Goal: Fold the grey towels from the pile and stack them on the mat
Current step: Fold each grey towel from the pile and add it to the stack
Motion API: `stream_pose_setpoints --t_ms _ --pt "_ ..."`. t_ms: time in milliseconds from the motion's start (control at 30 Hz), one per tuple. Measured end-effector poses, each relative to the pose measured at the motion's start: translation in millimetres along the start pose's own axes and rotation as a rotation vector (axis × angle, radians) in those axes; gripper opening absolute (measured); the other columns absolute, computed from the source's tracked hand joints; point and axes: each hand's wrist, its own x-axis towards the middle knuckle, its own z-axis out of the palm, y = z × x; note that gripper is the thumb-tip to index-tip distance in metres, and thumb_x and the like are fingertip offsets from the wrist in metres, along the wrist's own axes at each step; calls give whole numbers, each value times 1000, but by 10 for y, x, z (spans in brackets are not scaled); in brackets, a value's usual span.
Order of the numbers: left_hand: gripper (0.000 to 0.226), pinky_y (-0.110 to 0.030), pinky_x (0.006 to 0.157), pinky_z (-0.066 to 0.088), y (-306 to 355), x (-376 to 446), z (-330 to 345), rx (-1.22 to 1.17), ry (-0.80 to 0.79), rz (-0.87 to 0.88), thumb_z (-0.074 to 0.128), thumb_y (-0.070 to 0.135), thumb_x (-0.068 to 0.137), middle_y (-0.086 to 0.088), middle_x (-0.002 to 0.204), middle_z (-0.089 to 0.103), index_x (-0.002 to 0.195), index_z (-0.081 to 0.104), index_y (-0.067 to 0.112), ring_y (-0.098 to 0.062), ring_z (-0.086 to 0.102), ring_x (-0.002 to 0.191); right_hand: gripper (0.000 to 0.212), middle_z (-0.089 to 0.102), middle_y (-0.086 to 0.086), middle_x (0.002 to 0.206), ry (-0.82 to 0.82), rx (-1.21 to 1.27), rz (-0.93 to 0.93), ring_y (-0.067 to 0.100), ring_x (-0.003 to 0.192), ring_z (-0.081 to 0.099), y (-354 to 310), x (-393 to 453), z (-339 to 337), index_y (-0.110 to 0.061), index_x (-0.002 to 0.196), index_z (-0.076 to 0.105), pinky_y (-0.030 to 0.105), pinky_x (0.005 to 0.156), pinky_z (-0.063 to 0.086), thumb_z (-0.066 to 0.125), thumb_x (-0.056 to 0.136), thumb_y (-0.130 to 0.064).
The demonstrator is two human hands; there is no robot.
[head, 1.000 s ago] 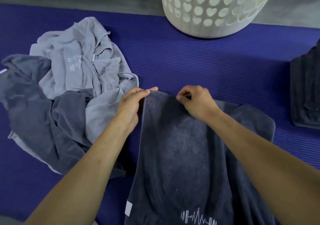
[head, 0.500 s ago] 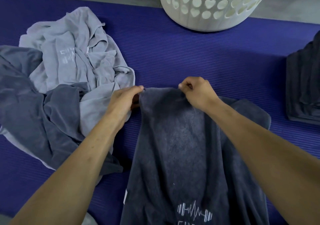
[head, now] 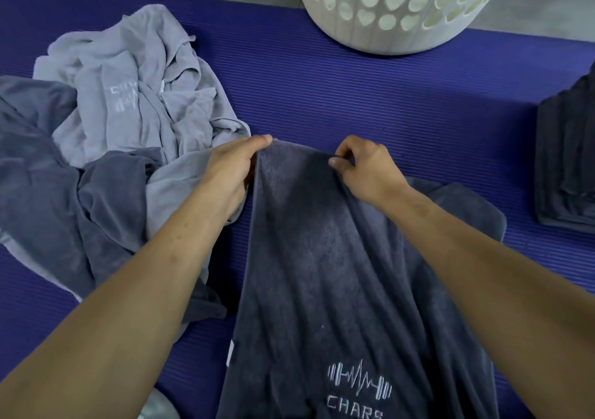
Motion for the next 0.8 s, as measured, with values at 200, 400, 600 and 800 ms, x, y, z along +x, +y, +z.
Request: stream_pose_setpoints --t_ms 200,400,600,800 --pt "23 -32 68 49 25 -50 -47 27 54 16 76 18 80 1 61 65 59 66 21 -16 61 62 13 61 2 80 -29 -10 4 23 75 60 -18 6 94 -15 97 56 45 72 56 54 99 -29" --pt "9 -35 81 55 82 -59 -80 -43 -13 5 69 9 83 -7 78 74 74 70 9 -18 69 75 12 61 1 76 -12 -21 -20 22 73 61 -11 -4 88 -16 96 57 47 71 56 56 98 -28" --pt "29 -29 71 52 -12 -140 -182 -31 -99 46 76 17 83 -5 68 68 55 70 18 -17 62 67 11 63 -1 76 11 2 -24 19 74 62 0 -25 90 -17 93 59 45 73 57 59 97 -27" --pt "23 -28 72 53 -17 -220 -207 -17 -65 86 77 18 83 -5 70 69 61 72 18 -14 63 66 8 65 -4 80 36 62 -24 13 75 63 -26 -38 77 -21 89 61 33 72 56 64 94 -27"
